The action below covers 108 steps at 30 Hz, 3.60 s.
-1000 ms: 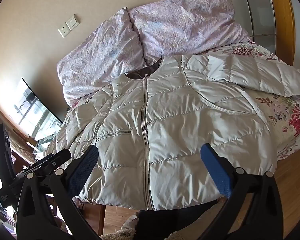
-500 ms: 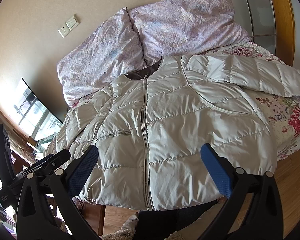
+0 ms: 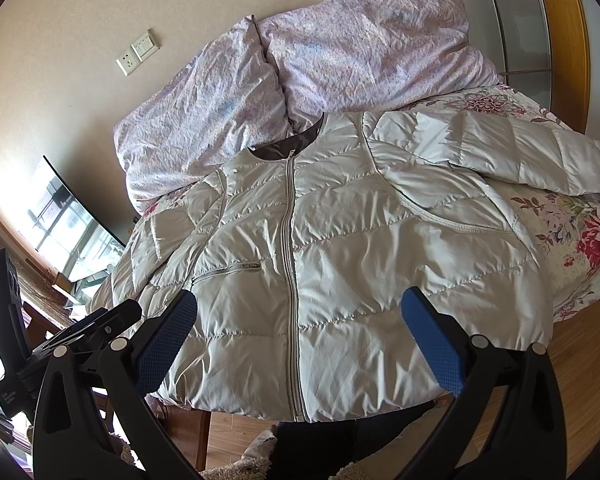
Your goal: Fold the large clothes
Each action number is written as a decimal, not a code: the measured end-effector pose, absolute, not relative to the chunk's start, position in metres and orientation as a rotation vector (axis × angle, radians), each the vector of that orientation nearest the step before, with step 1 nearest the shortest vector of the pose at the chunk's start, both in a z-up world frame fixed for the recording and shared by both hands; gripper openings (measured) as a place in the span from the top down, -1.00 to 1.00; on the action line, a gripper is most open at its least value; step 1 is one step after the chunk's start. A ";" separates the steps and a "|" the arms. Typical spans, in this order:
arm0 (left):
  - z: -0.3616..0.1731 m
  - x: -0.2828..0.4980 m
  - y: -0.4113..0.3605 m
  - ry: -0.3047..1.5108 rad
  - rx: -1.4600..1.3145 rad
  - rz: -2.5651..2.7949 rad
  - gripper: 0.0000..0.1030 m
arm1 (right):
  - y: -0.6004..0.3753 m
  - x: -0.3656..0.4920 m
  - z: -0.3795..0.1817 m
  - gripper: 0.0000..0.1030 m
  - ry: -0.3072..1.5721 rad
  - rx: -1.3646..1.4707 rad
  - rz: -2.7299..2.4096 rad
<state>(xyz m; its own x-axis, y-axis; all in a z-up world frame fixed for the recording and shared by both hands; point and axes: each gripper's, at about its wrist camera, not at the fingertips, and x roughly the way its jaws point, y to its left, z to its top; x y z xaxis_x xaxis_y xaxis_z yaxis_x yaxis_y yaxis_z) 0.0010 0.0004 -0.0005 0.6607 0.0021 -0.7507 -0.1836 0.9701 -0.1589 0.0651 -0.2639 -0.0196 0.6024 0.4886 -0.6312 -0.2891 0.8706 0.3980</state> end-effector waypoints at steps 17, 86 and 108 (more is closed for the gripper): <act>0.000 0.000 0.000 0.841 -0.230 0.108 -0.96 | -0.263 0.066 -0.020 -0.97 0.807 0.266 0.456; -0.060 0.069 0.061 0.873 -0.507 -0.041 -0.96 | -0.575 0.228 -0.158 -0.14 0.789 1.116 -0.212; -0.083 0.054 0.135 0.708 -0.662 0.058 -0.96 | -0.417 0.287 0.015 0.81 0.505 0.316 -0.123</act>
<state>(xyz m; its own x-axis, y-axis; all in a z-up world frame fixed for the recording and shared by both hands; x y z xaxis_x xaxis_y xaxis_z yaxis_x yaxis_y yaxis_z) 0.0535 0.1350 -0.0832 0.7670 -0.1671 -0.6195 -0.2656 0.7962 -0.5436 0.2865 -0.4173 0.0150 0.8690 -0.0380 -0.4934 0.1927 0.9443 0.2668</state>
